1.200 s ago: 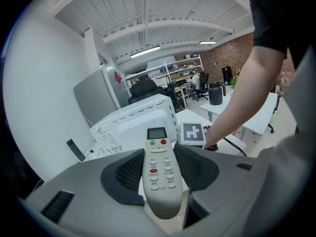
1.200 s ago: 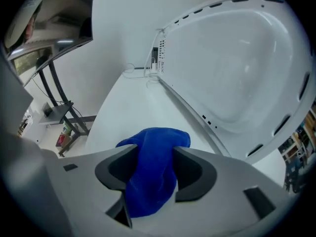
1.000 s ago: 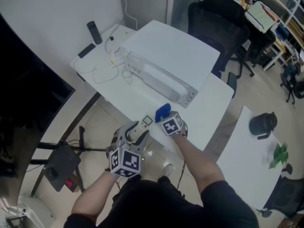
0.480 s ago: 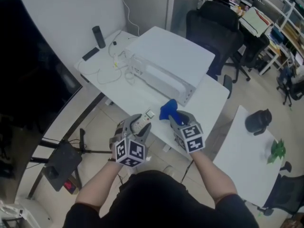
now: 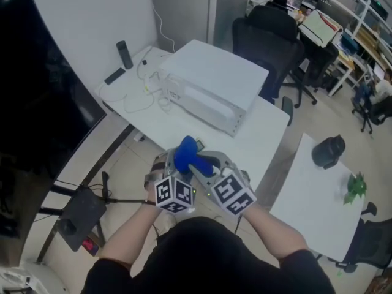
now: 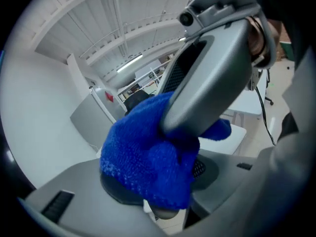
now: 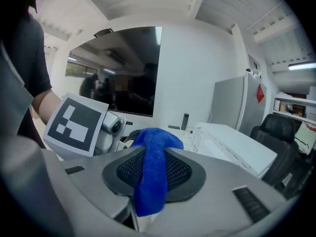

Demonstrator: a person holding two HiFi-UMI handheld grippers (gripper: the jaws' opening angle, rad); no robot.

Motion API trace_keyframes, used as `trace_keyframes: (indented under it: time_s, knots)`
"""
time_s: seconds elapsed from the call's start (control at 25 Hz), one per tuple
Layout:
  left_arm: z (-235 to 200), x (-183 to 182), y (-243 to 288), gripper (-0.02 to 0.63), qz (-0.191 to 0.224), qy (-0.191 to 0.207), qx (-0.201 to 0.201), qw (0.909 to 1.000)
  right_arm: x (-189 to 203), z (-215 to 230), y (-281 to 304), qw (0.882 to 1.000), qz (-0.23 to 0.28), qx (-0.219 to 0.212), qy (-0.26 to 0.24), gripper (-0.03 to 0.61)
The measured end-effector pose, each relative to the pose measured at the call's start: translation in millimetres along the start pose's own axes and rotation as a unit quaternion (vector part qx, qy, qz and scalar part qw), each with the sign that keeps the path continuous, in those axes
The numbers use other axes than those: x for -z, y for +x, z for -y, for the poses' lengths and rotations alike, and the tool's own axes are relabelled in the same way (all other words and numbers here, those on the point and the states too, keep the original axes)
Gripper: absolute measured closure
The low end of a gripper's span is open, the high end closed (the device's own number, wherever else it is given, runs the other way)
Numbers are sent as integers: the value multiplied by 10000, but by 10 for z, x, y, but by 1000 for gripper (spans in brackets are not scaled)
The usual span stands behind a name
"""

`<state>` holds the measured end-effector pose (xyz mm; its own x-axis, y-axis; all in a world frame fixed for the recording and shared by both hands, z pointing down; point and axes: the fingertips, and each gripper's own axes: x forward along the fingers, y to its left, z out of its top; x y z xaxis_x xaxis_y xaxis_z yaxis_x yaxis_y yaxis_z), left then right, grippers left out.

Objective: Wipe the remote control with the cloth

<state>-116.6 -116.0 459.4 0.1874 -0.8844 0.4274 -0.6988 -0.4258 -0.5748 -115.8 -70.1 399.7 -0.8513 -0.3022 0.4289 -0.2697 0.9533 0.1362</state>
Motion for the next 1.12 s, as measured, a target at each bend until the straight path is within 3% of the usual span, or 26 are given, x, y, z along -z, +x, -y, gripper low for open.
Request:
trace_keyframes:
  time_s: [0.12,0.36,0.72,0.88,1.0,1.12]
  knots:
    - [17,-118,-69,411,141,316,-90,9994,16,-53,36,9997,-145,47,-215,476]
    - [23,-197,-186,411,303,279,-103,9991,18,123,-51,9948,-307,674,-705,480]
    - [14,-174,-236,411,317,184,-116,9993,104,636,-331,9884,-229,1459,-366,482]
    - [-9,-136,-200,411,239,107,-119,9996,-80,414,-357,9930,104,1112,-384,482]
    - [-17,-205,-196,411,280,94,-127,9995,-84,96,-211,9968,16,637,-478,482]
    - [2,-266,-215,411,356,161,-127,9992,-39,-86,-93,9972,-55,520,-531,482]
